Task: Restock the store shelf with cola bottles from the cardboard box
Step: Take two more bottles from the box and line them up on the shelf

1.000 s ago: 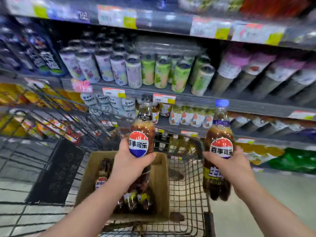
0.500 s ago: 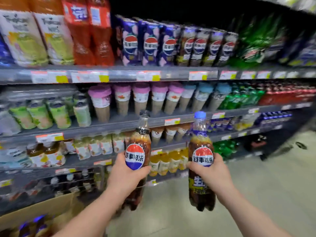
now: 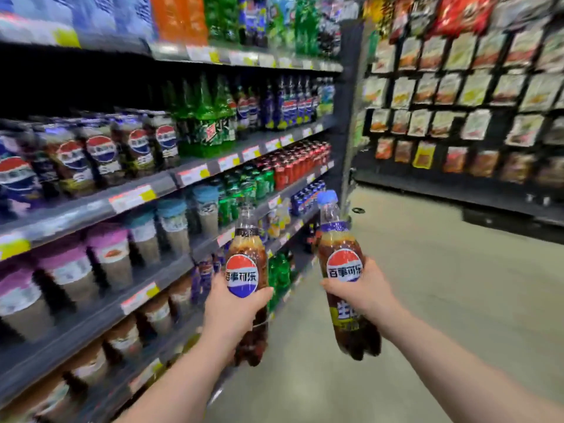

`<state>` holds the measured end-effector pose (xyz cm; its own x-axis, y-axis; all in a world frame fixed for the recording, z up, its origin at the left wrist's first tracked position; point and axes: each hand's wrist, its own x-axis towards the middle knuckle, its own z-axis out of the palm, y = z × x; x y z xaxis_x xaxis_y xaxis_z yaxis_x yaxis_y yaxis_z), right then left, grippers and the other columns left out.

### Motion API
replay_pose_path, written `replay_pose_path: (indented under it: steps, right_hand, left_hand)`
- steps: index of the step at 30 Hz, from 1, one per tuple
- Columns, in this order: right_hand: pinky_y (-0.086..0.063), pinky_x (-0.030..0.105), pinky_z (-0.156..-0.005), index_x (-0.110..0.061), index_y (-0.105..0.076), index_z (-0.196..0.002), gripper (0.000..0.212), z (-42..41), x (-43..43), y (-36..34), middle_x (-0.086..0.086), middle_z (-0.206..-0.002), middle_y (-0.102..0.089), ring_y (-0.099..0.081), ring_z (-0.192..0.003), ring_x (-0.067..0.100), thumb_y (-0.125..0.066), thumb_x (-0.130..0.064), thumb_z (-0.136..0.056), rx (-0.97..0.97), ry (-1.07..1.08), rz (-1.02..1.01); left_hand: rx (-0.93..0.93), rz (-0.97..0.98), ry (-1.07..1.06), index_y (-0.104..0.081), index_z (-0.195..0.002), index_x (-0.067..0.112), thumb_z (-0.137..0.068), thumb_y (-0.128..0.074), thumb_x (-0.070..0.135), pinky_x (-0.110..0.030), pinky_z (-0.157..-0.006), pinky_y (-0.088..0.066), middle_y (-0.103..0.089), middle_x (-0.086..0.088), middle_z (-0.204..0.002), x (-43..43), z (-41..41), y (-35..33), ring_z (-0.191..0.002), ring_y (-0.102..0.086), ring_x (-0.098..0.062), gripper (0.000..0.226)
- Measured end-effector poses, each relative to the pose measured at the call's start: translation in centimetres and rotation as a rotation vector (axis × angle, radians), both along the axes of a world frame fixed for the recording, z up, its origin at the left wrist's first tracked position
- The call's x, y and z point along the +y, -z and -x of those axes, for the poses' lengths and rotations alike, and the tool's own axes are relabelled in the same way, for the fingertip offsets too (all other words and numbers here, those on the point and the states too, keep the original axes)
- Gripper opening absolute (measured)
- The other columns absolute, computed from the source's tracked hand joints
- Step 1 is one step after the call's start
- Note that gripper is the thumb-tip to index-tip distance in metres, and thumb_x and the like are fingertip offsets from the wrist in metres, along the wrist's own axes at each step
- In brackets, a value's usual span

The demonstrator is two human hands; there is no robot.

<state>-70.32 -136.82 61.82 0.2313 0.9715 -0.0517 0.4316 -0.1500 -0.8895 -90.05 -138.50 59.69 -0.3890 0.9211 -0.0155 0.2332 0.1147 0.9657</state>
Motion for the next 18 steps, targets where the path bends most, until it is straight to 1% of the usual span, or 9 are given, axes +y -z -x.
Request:
replay_pose_path:
  steps: [1, 3, 5, 7, 9, 11, 14, 18]
  right_hand:
    - [-0.056, 0.044, -0.082, -0.018, -0.056, -0.087, 0.072, -1.3, 0.4, -0.2, 0.004, -0.085, -0.070, -0.068, -0.081, 0.023, -0.069, -0.054, -0.026, 0.000, 0.021, 0.012]
    - [-0.056, 0.043, -0.082, -0.020, -0.053, -0.089, 0.071, -3.5, 1.1, -1.0, 0.004, -0.088, -0.069, -0.067, -0.082, 0.022, -0.072, -0.053, -0.029, 0.002, 0.039, 0.014]
    - [-0.055, 0.043, -0.081, -0.021, -0.050, -0.089, 0.060, -5.9, 2.6, -1.7, 0.004, -0.090, -0.068, -0.066, -0.082, 0.021, -0.081, -0.042, -0.042, 0.025, 0.030, 0.002]
    - [-0.055, 0.042, -0.080, -0.022, -0.049, -0.088, 0.051, -8.4, 5.2, -2.2, 0.003, -0.089, -0.067, -0.066, -0.081, 0.021, -0.083, -0.034, -0.052, 0.048, 0.024, -0.021]
    - [-0.055, 0.041, -0.080, -0.023, -0.047, -0.088, 0.050, -10.9, 7.9, -2.6, 0.001, -0.088, -0.066, -0.065, -0.082, 0.020, -0.082, -0.035, -0.054, 0.045, 0.006, -0.039]
    - [-0.055, 0.040, -0.080, -0.027, -0.044, -0.085, 0.049, -13.3, 10.4, -3.4, -0.002, -0.087, -0.064, -0.064, -0.082, 0.019, -0.082, -0.036, -0.056, 0.041, -0.011, -0.054]
    - [-0.054, 0.039, -0.080, -0.027, -0.044, -0.085, 0.048, -17.0, 13.3, -5.3, -0.003, -0.088, -0.065, -0.064, -0.081, 0.017, -0.082, -0.036, -0.057, 0.052, -0.020, -0.076]
    - [-0.053, 0.039, -0.080, -0.026, -0.044, -0.084, 0.048, -20.3, 15.5, -7.2, -0.003, -0.086, -0.064, -0.063, -0.081, 0.018, -0.083, -0.037, -0.057, 0.064, 0.012, -0.105]
  left_hand:
    - [-0.003, 0.010, 0.026, -0.053, -0.100, 0.019, -0.046, -0.083, 0.034, -0.031, -0.076, -0.048, -0.065, -0.002, -0.092, 0.6, -1.2, 0.0, -0.082, -0.061, -0.021, 0.064]
    - [-0.007, 0.001, 0.051, -0.052, -0.102, 0.019, -0.053, -0.086, 0.027, -0.027, -0.072, -0.041, -0.064, 0.001, -0.089, 1.8, -3.4, -0.4, -0.080, -0.059, -0.017, 0.061]
    - [-0.020, -0.012, 0.060, -0.051, -0.106, 0.018, -0.050, -0.085, 0.030, -0.027, -0.072, -0.041, -0.064, 0.000, -0.092, 3.9, -5.9, -0.7, -0.083, -0.060, -0.018, 0.067]
    - [-0.028, -0.023, 0.072, -0.049, -0.110, 0.016, -0.051, -0.084, 0.031, -0.029, -0.074, -0.045, -0.064, -0.004, -0.097, 6.4, -8.4, -1.3, -0.086, -0.060, -0.021, 0.070]
    - [-0.027, -0.028, 0.069, -0.047, -0.110, 0.017, -0.057, -0.084, 0.027, -0.031, -0.076, -0.046, -0.063, -0.004, -0.098, 9.1, -11.1, -1.9, -0.086, -0.060, -0.022, 0.066]
    - [-0.029, -0.040, 0.036, -0.049, -0.107, 0.018, -0.058, -0.085, 0.024, -0.033, -0.077, -0.047, -0.063, -0.002, -0.094, 11.4, -13.5, -3.0, -0.084, -0.061, -0.021, 0.061]
    - [-0.024, -0.065, 0.025, -0.048, -0.106, 0.018, -0.059, -0.084, 0.024, -0.032, -0.076, -0.045, -0.060, 0.005, -0.089, 14.7, -16.4, -4.7, -0.080, -0.058, -0.013, 0.060]
    - [0.004, -0.074, 0.024, -0.048, -0.110, 0.019, -0.059, -0.083, 0.029, -0.032, -0.078, -0.044, -0.062, 0.000, -0.097, 18.9, -18.8, -6.0, -0.087, -0.058, -0.020, 0.063]
